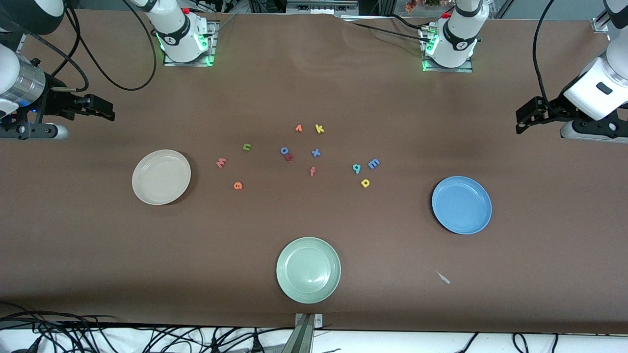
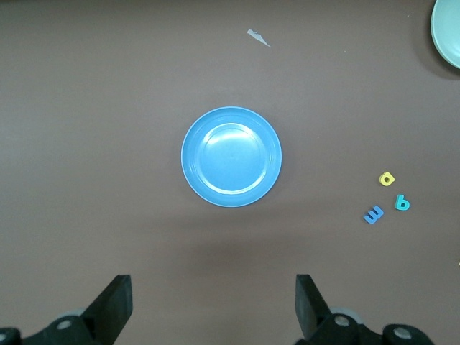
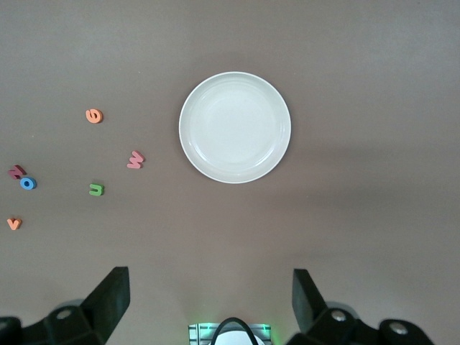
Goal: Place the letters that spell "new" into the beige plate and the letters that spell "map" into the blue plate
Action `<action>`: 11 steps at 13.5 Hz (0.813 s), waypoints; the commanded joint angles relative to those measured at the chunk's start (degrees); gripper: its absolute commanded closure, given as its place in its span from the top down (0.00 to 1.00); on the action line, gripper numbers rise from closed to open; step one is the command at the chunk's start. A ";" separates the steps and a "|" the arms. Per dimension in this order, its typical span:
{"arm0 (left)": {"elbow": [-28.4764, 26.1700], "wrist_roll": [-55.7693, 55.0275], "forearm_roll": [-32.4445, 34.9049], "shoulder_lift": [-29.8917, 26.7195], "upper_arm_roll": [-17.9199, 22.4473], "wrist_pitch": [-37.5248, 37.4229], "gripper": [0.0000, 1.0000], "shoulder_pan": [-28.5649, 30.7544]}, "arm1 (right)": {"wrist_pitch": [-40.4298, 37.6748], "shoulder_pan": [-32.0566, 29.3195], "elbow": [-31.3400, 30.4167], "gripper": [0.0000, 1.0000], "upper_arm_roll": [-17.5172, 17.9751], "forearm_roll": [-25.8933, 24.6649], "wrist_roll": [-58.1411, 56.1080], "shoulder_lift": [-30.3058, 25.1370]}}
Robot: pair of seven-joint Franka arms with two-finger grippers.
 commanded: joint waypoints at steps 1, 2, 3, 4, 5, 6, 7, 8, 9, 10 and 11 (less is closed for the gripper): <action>1.85 0.75 0.73 0.72 0.02 -1.55 1.00 -0.25 | -0.71 -0.47 1.21 1.00 0.15 1.09 -0.87 0.44; 1.85 0.75 0.73 0.72 0.02 -1.55 1.00 -0.25 | -0.71 -0.47 1.21 1.00 0.15 1.09 -0.87 0.44; 1.85 0.75 0.73 0.72 0.02 -1.55 1.00 -0.25 | -0.80 -0.47 1.21 1.00 0.15 1.09 -0.87 0.44; 1.85 0.66 0.73 0.72 -0.07 -1.55 1.00 -0.33 | -0.80 -0.47 1.21 1.00 0.15 1.09 -0.87 0.44; 1.85 0.40 0.73 0.72 -0.16 -1.55 1.00 -0.34 | -0.88 -0.47 1.21 1.00 0.15 1.09 -0.87 0.44; 1.85 0.14 0.73 0.72 -0.25 -1.55 1.00 -0.42 | -0.88 -0.47 1.21 1.00 0.24 1.09 -0.87 0.44; 1.94 0.05 0.73 0.72 -0.68 -1.55 1.00 -0.42 | -0.97 -0.47 1.21 1.00 0.15 1.09 -0.87 0.44; 1.94 0.13 0.73 0.72 -0.69 -1.55 1.00 -0.42 | -0.97 -0.47 1.21 1.00 0.15 1.09 -0.87 0.53; 1.94 0.13 0.73 0.72 -0.69 -1.55 1.00 -0.34 | -0.97 -0.47 1.21 1.00 0.15 1.09 -0.87 0.44; 1.94 0.05 0.73 0.72 -0.69 -1.55 1.00 -0.42 | -0.97 -0.47 1.21 1.00 0.15 1.09 -0.87 0.53; 1.94 0.05 0.73 0.72 -0.69 -1.55 1.00 -0.42 | -0.97 -0.47 1.21 1.00 0.15 1.09 -0.87 0.44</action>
